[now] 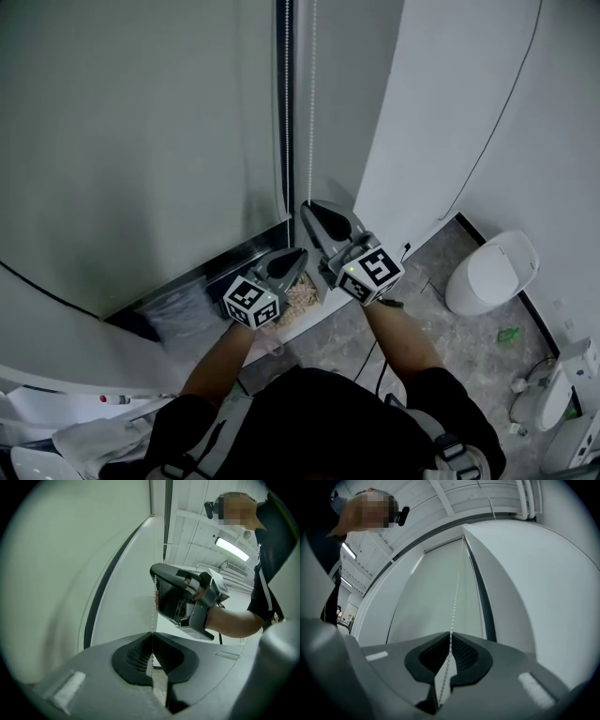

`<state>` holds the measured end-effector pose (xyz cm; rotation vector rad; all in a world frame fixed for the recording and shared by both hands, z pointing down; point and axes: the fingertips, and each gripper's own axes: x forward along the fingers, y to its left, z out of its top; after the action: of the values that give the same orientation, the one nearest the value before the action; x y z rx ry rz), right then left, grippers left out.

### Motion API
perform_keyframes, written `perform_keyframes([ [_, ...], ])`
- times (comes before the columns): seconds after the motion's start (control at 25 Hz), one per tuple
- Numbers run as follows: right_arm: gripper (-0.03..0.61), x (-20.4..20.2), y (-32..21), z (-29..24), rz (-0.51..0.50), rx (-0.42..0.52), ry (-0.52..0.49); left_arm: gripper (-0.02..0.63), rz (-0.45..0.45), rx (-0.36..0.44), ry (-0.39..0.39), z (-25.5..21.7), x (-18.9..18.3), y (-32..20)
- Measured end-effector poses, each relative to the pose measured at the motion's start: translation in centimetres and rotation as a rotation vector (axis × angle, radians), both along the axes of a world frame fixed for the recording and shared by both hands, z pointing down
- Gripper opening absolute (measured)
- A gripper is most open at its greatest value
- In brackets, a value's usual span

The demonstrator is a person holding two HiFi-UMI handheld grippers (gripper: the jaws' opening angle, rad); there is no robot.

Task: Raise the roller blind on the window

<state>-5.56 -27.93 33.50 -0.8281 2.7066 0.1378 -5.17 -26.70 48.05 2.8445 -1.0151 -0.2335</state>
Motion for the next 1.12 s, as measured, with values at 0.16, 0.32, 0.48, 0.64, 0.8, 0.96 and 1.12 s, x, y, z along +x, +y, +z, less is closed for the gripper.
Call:
perform_keyframes([
  [0.16, 0.011, 0.2, 0.5, 4.7, 0.004, -0.08, 0.05, 0.008, 0.011, -0.079, -0.043, 3.7, 0.5, 0.5],
  [0.32, 0.009, 0.3, 1.0, 5.8, -0.003, -0.081, 0.065, 0.009, 0.05, -0.09, -0.077, 4.8, 0.9, 1.4],
  [0.48, 0.009, 0.3, 0.9, 5.7, 0.0, -0.079, 0.068, 0.097, 0.1, -0.045, -0.095, 3.0, -0.8, 2.3],
  [0.64, 0.01, 0.8, 0.8, 5.7, 0.006, -0.084, 0.066, 0.106, 0.077, 0.047, -0.006, -3.2, -3.9, 1.2],
  [0.8, 0.01, 0.6, 0.9, 5.7, 0.005, -0.089, 0.066, 0.106, 0.099, 0.159, 0.037, -11.4, -4.1, 0.3],
  [0.96, 0.011, 0.4, 1.3, 5.6, -0.011, -0.095, 0.048, 0.106, 0.201, 0.236, 0.067, -17.1, -2.2, 0.0],
  [1.12, 0.011, 0.6, 1.6, 5.3, -0.012, -0.087, 0.034, 0.106, 0.281, 0.257, 0.197, -22.0, -0.7, -0.8],
])
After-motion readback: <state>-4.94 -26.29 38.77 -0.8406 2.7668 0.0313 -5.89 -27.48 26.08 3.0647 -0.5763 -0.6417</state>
